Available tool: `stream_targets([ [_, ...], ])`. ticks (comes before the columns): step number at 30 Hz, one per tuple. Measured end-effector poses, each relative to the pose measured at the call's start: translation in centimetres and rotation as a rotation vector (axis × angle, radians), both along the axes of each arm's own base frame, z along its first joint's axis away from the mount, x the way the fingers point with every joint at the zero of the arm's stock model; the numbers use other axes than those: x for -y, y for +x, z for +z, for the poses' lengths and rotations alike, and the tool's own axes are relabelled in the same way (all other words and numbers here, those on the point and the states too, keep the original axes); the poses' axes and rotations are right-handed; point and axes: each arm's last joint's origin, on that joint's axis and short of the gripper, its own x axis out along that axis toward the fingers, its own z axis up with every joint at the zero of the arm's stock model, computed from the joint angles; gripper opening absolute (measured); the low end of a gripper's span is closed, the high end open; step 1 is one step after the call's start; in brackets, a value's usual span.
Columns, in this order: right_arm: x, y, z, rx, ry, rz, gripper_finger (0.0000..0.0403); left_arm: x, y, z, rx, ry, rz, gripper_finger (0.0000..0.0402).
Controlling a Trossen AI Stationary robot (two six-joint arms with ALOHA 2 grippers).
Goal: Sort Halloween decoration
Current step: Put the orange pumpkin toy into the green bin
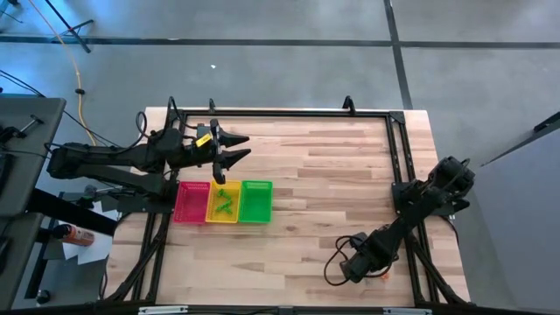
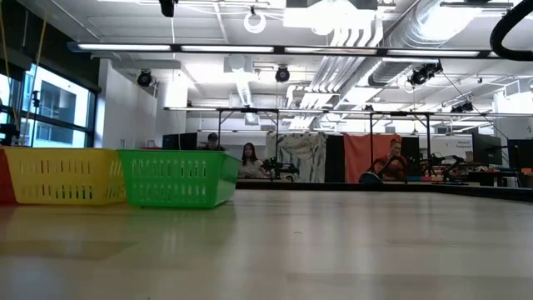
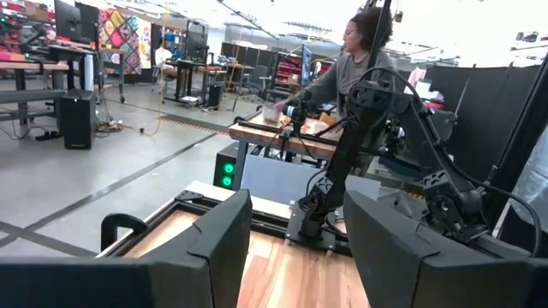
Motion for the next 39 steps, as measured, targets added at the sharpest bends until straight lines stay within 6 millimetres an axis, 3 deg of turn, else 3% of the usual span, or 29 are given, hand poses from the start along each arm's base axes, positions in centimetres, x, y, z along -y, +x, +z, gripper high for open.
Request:
stream_targets([
  [30,-0.4,0.1,0.0,-0.004,0.038,-0.042,0.0236,0.0,0.0,-0.3,-0.030,0.000,0.000,0.0174],
  [39,-1.0,0.7,-1.4,-0.006,0.064,-0.035,0.0236,0.0,0.0,-0.3,-0.029,0.000,0.000,0.0174],
])
